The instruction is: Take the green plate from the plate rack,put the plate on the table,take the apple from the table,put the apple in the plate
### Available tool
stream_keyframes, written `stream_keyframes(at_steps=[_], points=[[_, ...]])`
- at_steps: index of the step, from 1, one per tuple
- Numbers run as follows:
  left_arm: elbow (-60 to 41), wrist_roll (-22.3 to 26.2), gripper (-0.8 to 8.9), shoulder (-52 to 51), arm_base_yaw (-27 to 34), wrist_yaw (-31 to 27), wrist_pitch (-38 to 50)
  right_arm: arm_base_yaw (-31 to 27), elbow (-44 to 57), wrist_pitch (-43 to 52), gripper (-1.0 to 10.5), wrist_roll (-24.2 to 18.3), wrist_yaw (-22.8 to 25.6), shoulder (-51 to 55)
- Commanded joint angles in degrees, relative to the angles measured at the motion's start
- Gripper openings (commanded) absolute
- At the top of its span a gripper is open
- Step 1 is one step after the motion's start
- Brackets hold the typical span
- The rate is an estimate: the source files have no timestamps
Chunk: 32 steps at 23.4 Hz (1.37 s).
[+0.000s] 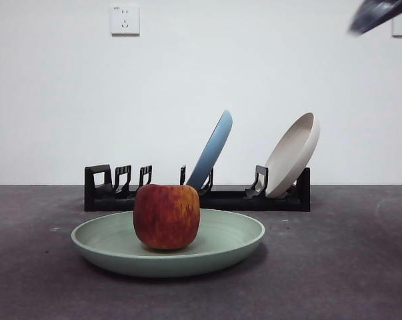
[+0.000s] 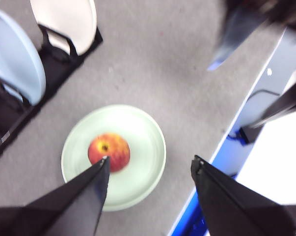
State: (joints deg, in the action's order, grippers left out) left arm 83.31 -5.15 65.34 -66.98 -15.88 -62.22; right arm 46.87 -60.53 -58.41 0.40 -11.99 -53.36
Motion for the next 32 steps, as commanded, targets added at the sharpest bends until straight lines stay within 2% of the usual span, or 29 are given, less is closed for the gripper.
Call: stream_keyframes(at_steps=[1, 4, 6, 7, 9, 10, 12, 32], points=[[0.02, -1.27, 2.83, 0.02, -0.04, 1.70, -1.77, 0.13, 0.46, -3.78, 6.6, 2.78, -0.15, 2.78], [0.02, -1.29, 2.78, 0.02, -0.04, 5.07, -3.48, 0.13, 0.46, -8.02, 6.3, 3.56, -0.13, 4.52], [0.02, -1.31, 2.60, 0.02, -0.04, 7.30, -4.33, 0.13, 0.46, -10.47, 5.3, 4.00, -0.15, 5.01], [0.02, -1.31, 2.14, 0.02, -0.04, 8.04, -4.55, 0.13, 0.46, -11.19, 4.9, 4.09, -0.15, 5.07], [0.02, -1.31, 0.76, 0.02, -0.04, 9.51, -4.79, 0.13, 0.46, -12.07, 3.4, 4.09, -0.17, 5.07], [0.02, -1.31, -0.04, 0.02, -0.04, 10.36, -4.83, 0.13, 0.46, -12.28, 2.0, 4.09, -0.17, 5.05], [0.02, -1.31, -0.09, 0.02, -0.04, 11.76, -5.07, 0.13, 0.46, -12.28, -0.3, 3.96, -0.15, 5.05], [0.02, -1.07, -0.03, 0.02, -0.04, 11.52, -5.18, 0.07, 0.46, -10.62, 0.0, 5.07, 0.33, 5.16]])
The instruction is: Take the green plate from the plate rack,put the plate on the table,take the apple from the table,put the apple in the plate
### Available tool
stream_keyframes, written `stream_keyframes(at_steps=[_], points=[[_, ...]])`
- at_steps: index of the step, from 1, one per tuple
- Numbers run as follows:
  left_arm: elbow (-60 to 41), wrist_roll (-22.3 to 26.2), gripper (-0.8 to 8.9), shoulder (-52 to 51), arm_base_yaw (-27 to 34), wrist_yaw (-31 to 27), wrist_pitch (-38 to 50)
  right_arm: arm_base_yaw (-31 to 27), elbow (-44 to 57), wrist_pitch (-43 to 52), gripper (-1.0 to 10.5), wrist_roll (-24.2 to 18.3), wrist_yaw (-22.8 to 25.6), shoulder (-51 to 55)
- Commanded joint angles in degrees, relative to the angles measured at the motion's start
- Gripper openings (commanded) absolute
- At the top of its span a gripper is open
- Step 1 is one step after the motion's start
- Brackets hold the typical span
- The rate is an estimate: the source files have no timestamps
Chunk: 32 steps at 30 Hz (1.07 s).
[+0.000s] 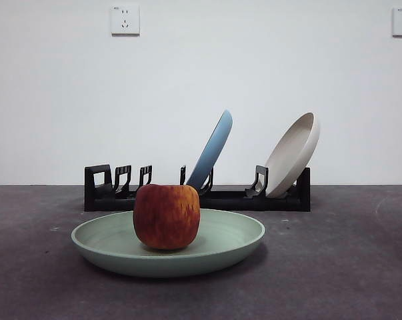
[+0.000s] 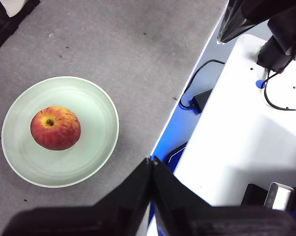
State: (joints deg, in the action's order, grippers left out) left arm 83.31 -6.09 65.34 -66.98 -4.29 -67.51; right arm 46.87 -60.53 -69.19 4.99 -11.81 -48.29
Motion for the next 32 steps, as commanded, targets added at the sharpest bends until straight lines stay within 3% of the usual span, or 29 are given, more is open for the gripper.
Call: stream_keyframes(at_steps=[1, 9, 13, 18, 26, 32], points=[[0.02, -0.13, -0.03, 0.02, -0.04, -0.07, 0.11, 0.07, 0.46, 0.15, 0.0, 0.48, 0.15, 0.09], [0.02, -0.13, -0.03, -0.28, 0.24, -0.11, 0.13, 0.07, 0.46, 0.15, 0.0, 0.48, 0.15, 0.09], [0.00, 7.50, -0.03, -1.38, 4.66, -3.15, 5.14, 0.07, 0.46, 0.15, 0.0, 0.48, 0.15, 0.09], [-0.07, 15.43, -0.03, -4.09, 17.22, -0.50, 22.10, 0.07, 0.46, 0.15, 0.0, 0.48, 0.15, 0.33], [-6.03, 15.50, -0.03, -11.06, 42.99, 14.53, 43.36, 0.07, 0.46, 0.15, 0.0, 0.48, 0.15, 0.37], [-22.60, 15.32, -0.03, -22.25, 54.45, 14.73, 56.89, 0.07, 0.46, 0.15, 0.0, 0.48, 0.15, 0.35]])
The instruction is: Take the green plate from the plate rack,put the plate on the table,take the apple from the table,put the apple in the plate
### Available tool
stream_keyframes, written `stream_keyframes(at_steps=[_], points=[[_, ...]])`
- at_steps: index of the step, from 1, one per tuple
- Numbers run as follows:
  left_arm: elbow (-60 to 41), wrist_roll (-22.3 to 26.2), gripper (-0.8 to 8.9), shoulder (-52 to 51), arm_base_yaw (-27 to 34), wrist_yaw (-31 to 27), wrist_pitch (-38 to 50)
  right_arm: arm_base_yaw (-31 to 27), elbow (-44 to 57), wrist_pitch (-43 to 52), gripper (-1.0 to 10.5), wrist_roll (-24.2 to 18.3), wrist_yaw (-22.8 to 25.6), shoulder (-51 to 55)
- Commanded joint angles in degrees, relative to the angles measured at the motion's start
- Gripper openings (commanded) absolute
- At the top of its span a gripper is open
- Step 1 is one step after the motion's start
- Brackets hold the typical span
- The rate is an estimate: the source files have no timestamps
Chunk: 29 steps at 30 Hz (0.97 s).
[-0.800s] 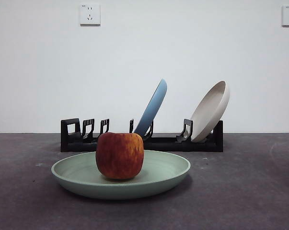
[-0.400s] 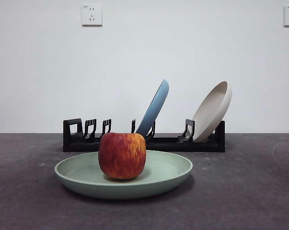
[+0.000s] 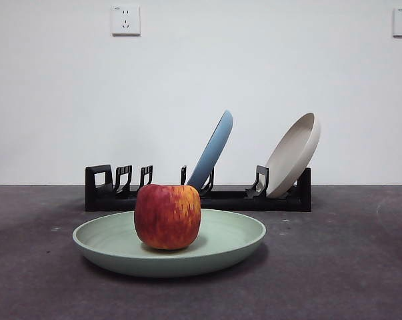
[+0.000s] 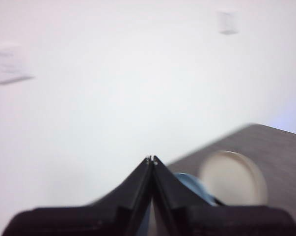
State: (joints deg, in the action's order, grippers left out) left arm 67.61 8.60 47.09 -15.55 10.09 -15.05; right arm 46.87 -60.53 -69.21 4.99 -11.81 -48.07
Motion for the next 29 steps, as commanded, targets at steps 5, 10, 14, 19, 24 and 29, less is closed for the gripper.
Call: stream_keyframes(at_steps=[5, 10, 14, 19, 24, 29], points=[[-24.68, 0.61, -0.03, -14.75, 8.74, -5.88, 14.08, 0.07, 0.46, 0.17, 0.0, 0.48, 0.15, 0.24], [-39.67, -1.20, -0.03, -24.72, 11.67, -11.04, 18.40, 0.07, 0.46, 0.17, 0.0, 0.48, 0.15, 0.24], [-48.59, -3.19, -0.03, -31.32, 13.35, -13.57, 19.63, 0.07, 0.46, 0.17, 0.0, 0.48, 0.15, 0.24], [-56.83, -5.81, -0.03, -37.18, 14.99, -14.10, 19.96, 0.07, 0.46, 0.17, 0.0, 0.48, 0.15, 0.24], [-62.51, -8.13, -0.03, -40.74, 16.46, -14.51, 19.54, 0.07, 0.46, 0.17, 0.0, 0.48, 0.15, 0.24], [-64.83, -9.09, -0.03, -42.77, 17.18, -14.49, 15.96, 0.07, 0.46, 0.17, 0.0, 0.48, 0.15, 0.24]])
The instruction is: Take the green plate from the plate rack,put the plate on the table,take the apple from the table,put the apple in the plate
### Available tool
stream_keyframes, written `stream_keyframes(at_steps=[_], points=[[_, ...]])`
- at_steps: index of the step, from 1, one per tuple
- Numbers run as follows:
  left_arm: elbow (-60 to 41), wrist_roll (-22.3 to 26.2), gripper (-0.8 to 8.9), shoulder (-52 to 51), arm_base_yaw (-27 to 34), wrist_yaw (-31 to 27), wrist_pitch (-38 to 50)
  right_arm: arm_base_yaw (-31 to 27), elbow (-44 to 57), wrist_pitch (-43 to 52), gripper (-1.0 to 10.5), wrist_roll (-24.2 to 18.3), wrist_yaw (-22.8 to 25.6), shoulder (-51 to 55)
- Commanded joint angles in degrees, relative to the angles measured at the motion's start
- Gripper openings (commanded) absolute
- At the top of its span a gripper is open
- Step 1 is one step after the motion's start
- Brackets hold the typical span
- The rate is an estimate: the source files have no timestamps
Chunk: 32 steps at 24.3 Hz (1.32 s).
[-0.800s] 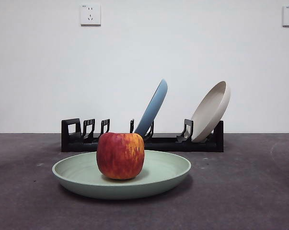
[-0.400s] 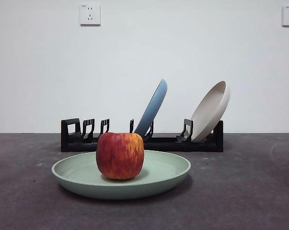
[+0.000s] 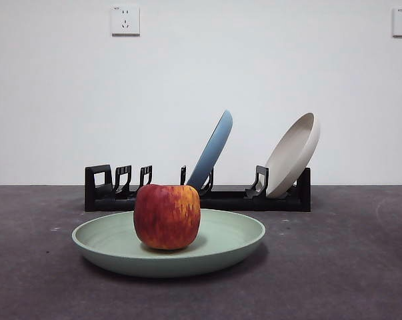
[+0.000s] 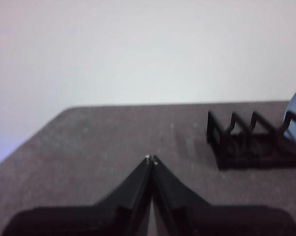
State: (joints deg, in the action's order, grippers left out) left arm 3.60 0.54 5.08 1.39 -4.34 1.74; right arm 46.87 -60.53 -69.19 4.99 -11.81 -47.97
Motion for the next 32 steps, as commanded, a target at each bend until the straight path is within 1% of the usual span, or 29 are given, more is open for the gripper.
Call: stream_keyframes(at_steps=[1, 12, 14, 17, 32], points=[[-1.14, -1.05, -0.03, -1.07, 0.24, -0.04, -1.55, 0.07, 0.46, 0.15, 0.0, 0.48, 0.15, 0.13], [-3.37, -6.67, -0.03, -4.20, 0.26, 0.07, -11.26, 0.07, 0.46, 0.15, 0.0, 0.48, 0.15, 0.13], [-3.37, -7.30, -0.03, -4.46, 0.26, 0.20, -12.26, 0.07, 0.46, 0.15, 0.0, 0.48, 0.15, 0.13], [-3.37, -10.29, -0.03, -4.94, 0.24, 0.31, -12.04, 0.07, 0.46, 0.15, 0.0, 0.48, 0.15, 0.13], [-3.37, -10.21, -0.03, -4.90, 0.24, 0.11, -12.07, 0.07, 0.46, 0.15, 0.0, 0.48, 0.15, 0.13]])
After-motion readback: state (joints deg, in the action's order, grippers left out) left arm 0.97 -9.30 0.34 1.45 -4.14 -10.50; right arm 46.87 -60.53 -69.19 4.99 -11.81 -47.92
